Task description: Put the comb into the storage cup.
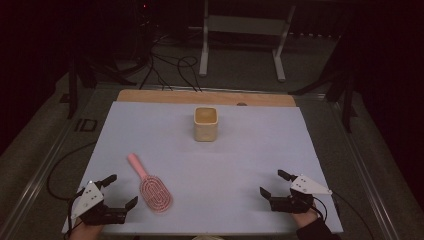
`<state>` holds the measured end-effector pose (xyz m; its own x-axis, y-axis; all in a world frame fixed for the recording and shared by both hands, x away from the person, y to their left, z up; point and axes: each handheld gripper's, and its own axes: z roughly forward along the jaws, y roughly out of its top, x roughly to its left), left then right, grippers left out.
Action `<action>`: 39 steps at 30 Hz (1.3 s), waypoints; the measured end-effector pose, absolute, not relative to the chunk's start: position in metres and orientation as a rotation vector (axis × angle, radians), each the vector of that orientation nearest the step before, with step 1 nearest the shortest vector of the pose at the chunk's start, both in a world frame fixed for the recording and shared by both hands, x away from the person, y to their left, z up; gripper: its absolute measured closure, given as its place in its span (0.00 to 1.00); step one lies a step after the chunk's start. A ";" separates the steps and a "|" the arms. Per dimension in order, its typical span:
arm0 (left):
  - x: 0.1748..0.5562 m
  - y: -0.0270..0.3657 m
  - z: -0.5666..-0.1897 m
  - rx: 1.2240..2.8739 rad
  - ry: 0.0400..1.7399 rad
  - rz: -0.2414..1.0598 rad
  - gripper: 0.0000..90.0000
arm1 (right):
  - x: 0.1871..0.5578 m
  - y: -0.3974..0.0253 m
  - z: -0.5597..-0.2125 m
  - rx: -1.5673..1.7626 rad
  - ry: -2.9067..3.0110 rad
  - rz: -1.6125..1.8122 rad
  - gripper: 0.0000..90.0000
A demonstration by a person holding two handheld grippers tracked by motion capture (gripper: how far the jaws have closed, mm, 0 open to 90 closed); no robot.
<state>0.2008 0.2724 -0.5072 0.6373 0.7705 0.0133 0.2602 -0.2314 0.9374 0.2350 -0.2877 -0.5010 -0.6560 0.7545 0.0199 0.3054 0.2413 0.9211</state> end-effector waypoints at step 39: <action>0.204 0.259 -0.464 1.799 0.690 0.496 0.00 | 0.232 -0.288 -0.495 0.964 2.037 1.446 0.10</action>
<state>0.2040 0.2594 -0.4636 0.7436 0.6687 0.0004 0.2133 -0.2378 0.9476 0.2324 -0.2875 -0.4954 -0.6485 0.7607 0.0279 0.2772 0.2019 0.9394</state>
